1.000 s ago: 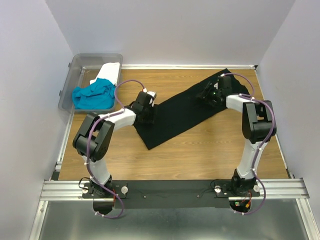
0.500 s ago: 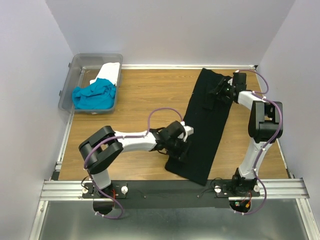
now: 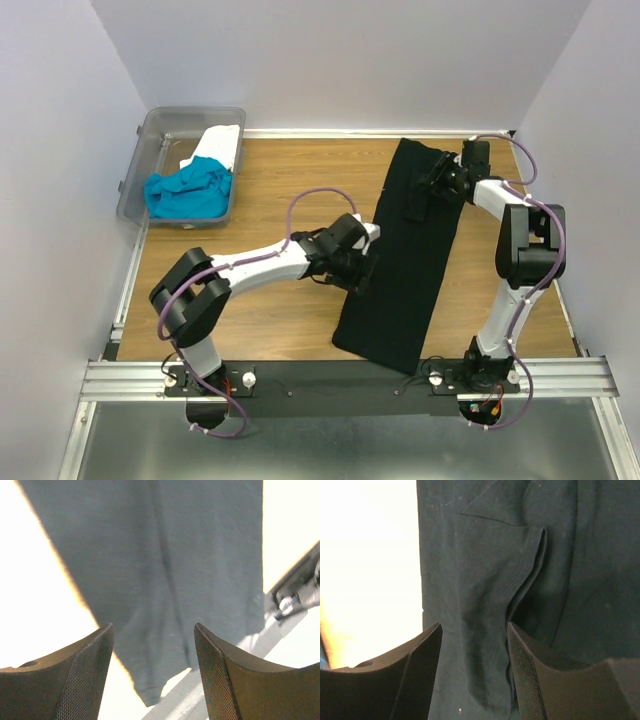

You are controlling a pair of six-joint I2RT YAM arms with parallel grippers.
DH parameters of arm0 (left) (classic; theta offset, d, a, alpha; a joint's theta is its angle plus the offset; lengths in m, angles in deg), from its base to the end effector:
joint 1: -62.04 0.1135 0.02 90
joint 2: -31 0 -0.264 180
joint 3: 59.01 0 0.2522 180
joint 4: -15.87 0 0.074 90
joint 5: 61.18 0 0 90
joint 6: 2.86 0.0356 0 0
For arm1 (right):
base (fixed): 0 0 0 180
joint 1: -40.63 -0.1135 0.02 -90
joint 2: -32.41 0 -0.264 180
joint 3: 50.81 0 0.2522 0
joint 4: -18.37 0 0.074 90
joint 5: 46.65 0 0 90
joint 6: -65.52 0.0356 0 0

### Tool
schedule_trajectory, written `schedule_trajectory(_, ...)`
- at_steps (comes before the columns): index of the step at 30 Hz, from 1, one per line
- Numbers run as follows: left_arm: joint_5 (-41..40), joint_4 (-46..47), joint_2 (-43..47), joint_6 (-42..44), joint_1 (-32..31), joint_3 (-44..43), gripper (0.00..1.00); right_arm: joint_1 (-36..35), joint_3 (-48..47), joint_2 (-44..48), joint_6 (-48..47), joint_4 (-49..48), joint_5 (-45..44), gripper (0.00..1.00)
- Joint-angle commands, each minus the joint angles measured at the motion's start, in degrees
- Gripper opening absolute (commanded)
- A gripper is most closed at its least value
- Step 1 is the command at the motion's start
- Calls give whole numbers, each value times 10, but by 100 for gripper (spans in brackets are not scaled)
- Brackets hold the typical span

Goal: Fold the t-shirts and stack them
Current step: Fold the tshirt

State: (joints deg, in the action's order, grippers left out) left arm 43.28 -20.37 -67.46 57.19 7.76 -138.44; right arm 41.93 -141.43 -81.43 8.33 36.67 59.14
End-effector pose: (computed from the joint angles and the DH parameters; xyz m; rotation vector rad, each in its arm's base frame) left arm 0.2024 -0.2967 0.2032 0.6829 2.6526 -0.8315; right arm 0.4396 -0.0003 0.1838 0.5446 2.2714 0.5961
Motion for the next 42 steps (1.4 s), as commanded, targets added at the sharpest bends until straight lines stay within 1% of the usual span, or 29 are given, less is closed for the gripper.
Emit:
schedule_trajectory(1,-39,-8,51,4,37,26,73,-11,12,57,15,21,-101,63)
schedule_trajectory(2,-42,-5,57,2,44,37,73,-12,17,65,18,22,-136,63)
schedule_trajectory(3,-45,-1,64,3,57,43,73,-12,22,73,18,23,-144,63)
schedule_trajectory(6,-51,14,91,4,81,69,73,-12,27,83,10,22,-123,62)
schedule_trajectory(7,-51,17,102,5,99,77,73,-19,22,77,7,22,-107,62)
schedule_trajectory(10,-46,26,114,12,126,97,72,-37,15,64,4,22,-72,55)
schedule_trajectory(11,-47,28,115,20,138,101,72,-44,15,51,12,21,-65,50)
schedule_trajectory(14,-47,29,114,29,148,106,72,-53,22,33,25,21,-58,40)
schedule_trajectory(15,-44,30,112,33,152,106,72,-60,29,21,33,20,-56,33)
schedule_trajectory(17,-44,31,110,38,153,106,72,-71,41,6,43,10,-44,27)
schedule_trajectory(20,-42,37,109,39,155,114,72,-75,77,-6,67,-9,-45,25)
schedule_trajectory(21,-38,40,107,39,156,119,72,-76,93,-15,78,-19,-46,21)
schedule_trajectory(23,-35,43,108,39,157,126,72,-75,106,-23,81,-27,-46,19)
schedule_trajectory(28,-33,47,109,46,161,132,72,-83,90,-17,46,-32,7,20)
schedule_trajectory(29,-31,47,109,46,162,133,72,-87,84,-10,41,-32,18,21)
schedule_trajectory(31,-28,52,107,47,163,132,71,-88,74,6,32,-32,31,26)
schedule_trajectory(32,-27,53,108,47,164,132,71,-87,65,27,31,-31,31,28)
schedule_trajectory(33,-25,55,108,47,164,131,71,-88,59,40,25,-31,26,32)
schedule_trajectory(35,-23,58,110,48,164,130,71,-87,49,58,22,-30,-15,36)
schedule_trajectory(36,-22,60,114,48,167,129,71,-83,41,78,18,-30,-53,48)
schedule_trajectory(37,-23,61,116,48,167,130,71,-83,35,78,16,-28,-53,48)
schedule_trajectory(38,-23,63,119,48,168,130,71,-81,29,78,15,-25,-82,51)
schedule_trajectory(39,-24,67,127,46,170,133,71,-74,16,71,15,-21,-93,56)
schedule_trajectory(42,-27,77,142,41,175,146,71,-61,-2,41,17,-15,-119,57)
